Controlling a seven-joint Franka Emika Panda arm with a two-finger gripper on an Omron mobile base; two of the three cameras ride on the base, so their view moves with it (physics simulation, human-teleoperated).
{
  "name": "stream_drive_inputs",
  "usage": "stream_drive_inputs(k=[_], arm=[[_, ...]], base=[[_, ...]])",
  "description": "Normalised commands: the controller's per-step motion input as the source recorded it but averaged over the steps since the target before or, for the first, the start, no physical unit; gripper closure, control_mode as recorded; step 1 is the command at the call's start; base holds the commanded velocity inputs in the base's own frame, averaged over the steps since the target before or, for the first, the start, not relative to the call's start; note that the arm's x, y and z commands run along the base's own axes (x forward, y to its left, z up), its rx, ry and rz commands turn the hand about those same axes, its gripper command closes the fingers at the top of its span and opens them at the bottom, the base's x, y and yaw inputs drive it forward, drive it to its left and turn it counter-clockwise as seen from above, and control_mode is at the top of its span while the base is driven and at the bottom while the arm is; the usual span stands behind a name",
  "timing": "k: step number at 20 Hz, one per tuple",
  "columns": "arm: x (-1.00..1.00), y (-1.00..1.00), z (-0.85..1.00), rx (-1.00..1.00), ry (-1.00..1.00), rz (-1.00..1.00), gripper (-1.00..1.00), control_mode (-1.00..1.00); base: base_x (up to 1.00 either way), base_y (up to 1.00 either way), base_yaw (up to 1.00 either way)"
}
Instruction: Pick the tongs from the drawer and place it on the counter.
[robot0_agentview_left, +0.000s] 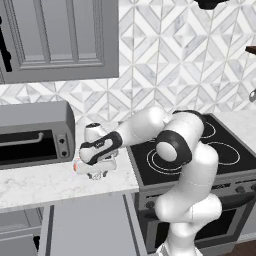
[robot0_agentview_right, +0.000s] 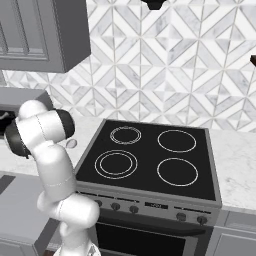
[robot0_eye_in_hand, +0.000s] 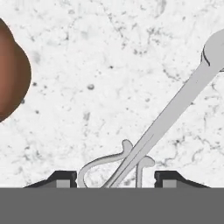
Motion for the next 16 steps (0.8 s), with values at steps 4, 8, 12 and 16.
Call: stream_drive_inputs(k=[4,8,12,16], arm=[[-0.55,-0.15,0.00,0.00,-0.22,0.06,-1.00,-1.00],[-0.64,-0.40,0.29,0.01,-0.27,0.04,-1.00,-1.00],[-0.82,-0.58,0.54,0.07,-0.29,0.01,-1.00,-1.00],[-0.96,-0.64,0.53,0.11,-0.26,0.00,-1.00,-1.00]], base=[[0.00,0.00,0.00],[0.00,0.00,0.00],[0.00,0.00,0.00],[0.00,0.00,0.00]])
